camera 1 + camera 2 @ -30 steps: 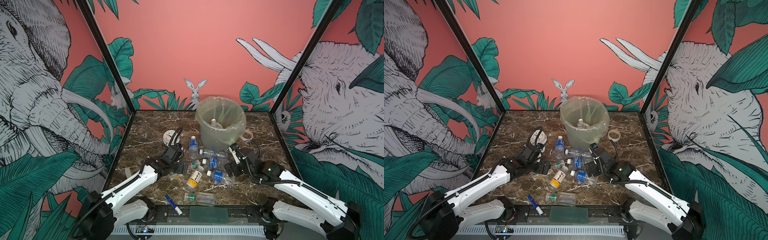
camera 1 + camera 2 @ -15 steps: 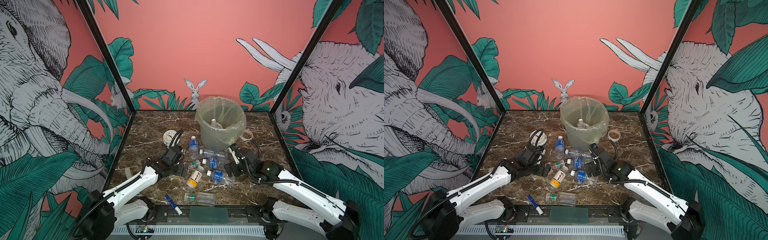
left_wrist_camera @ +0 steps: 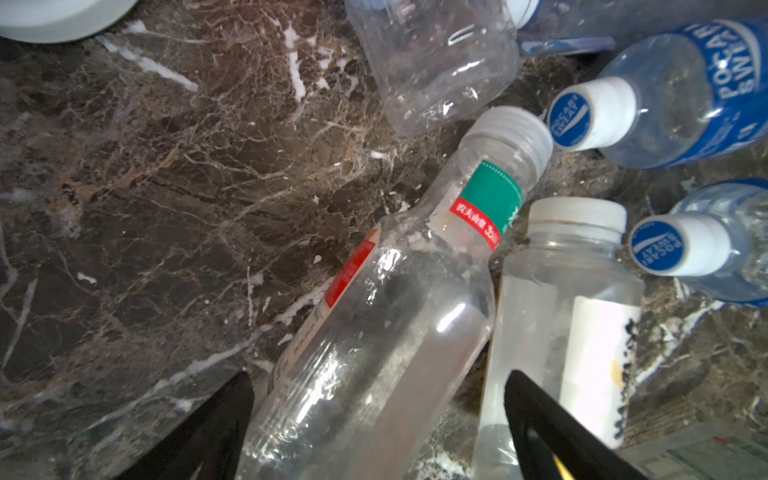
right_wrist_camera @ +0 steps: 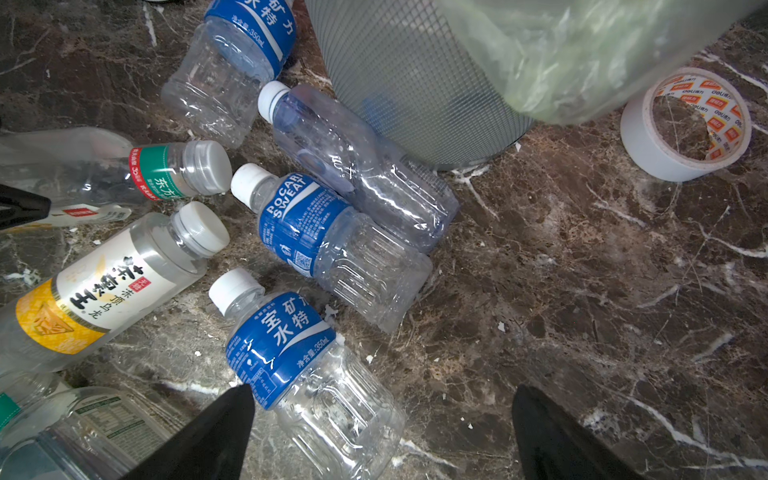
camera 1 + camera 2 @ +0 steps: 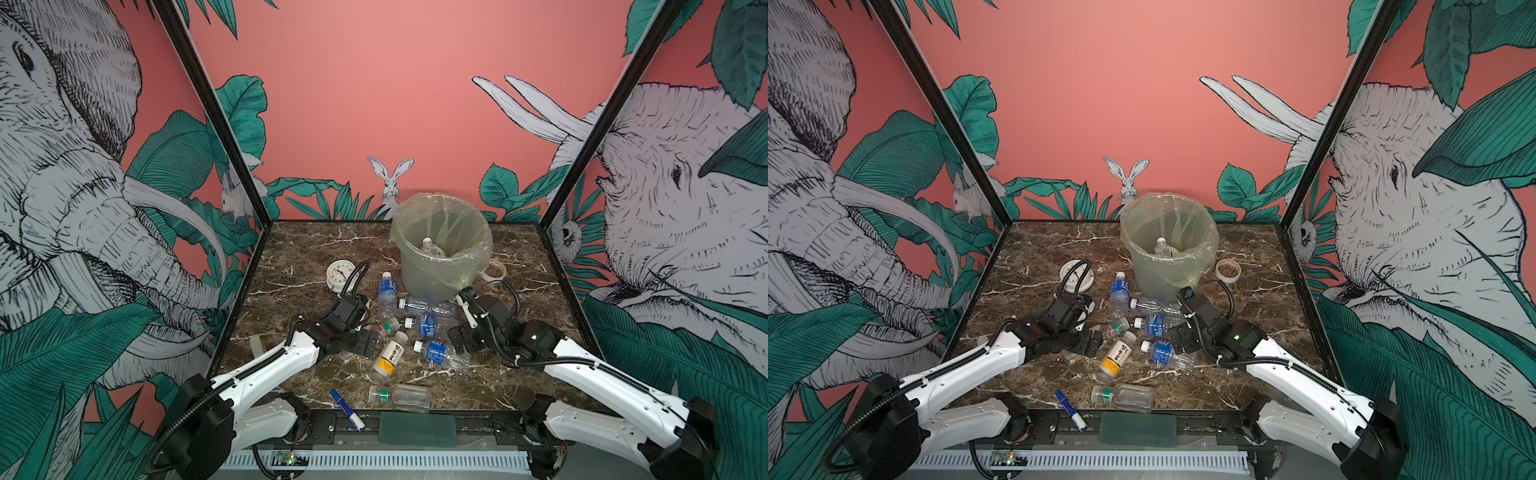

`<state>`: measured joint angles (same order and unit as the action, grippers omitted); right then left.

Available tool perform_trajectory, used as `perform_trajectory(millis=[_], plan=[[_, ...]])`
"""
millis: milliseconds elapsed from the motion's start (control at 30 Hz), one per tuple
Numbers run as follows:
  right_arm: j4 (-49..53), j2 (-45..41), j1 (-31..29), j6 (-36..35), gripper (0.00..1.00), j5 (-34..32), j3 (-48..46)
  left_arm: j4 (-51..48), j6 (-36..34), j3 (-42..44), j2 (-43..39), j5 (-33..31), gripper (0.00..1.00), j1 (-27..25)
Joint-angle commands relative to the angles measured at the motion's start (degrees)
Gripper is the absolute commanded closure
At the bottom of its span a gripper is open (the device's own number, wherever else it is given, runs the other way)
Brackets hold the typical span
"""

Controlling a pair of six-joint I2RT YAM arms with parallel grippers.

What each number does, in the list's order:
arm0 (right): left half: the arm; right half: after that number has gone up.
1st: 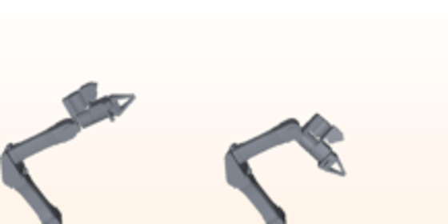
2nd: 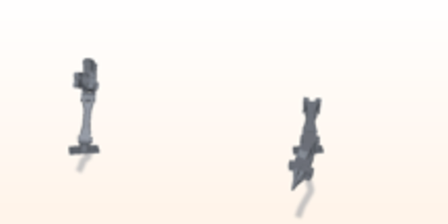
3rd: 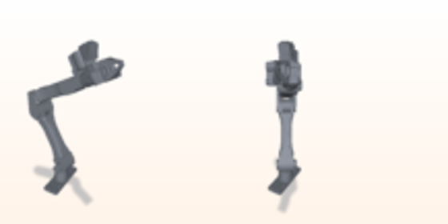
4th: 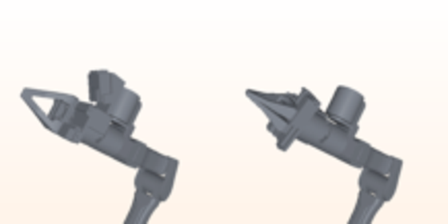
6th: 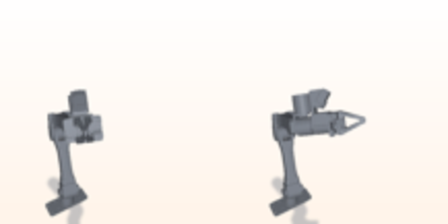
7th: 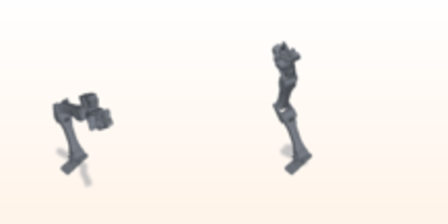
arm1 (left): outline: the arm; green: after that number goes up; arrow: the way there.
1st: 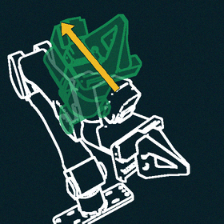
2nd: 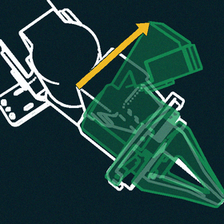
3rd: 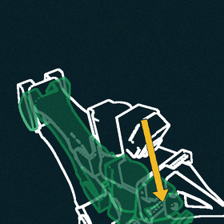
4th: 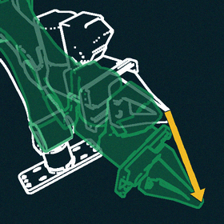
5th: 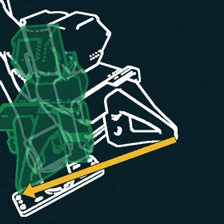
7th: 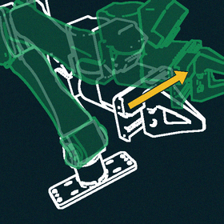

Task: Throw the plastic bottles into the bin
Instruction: 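Close the left gripper on the clear bottle with green-and-red neck label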

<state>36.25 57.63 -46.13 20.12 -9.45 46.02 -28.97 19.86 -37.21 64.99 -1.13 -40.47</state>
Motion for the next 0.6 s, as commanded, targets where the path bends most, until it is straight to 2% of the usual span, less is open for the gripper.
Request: perform_trajectory(millis=[0, 567], plan=[[-0.9, 0.4, -0.3, -0.1, 0.01, -0.6, 0.4, -0.7, 0.1, 1.1, -0.3, 0.0, 0.05, -1.3], [-1.3, 1.3, -0.3, -0.5, 0.01, -0.4, 0.7, -1.4, 1.7, 1.1, 3.6, -3.0, 0.11, -3.0]])
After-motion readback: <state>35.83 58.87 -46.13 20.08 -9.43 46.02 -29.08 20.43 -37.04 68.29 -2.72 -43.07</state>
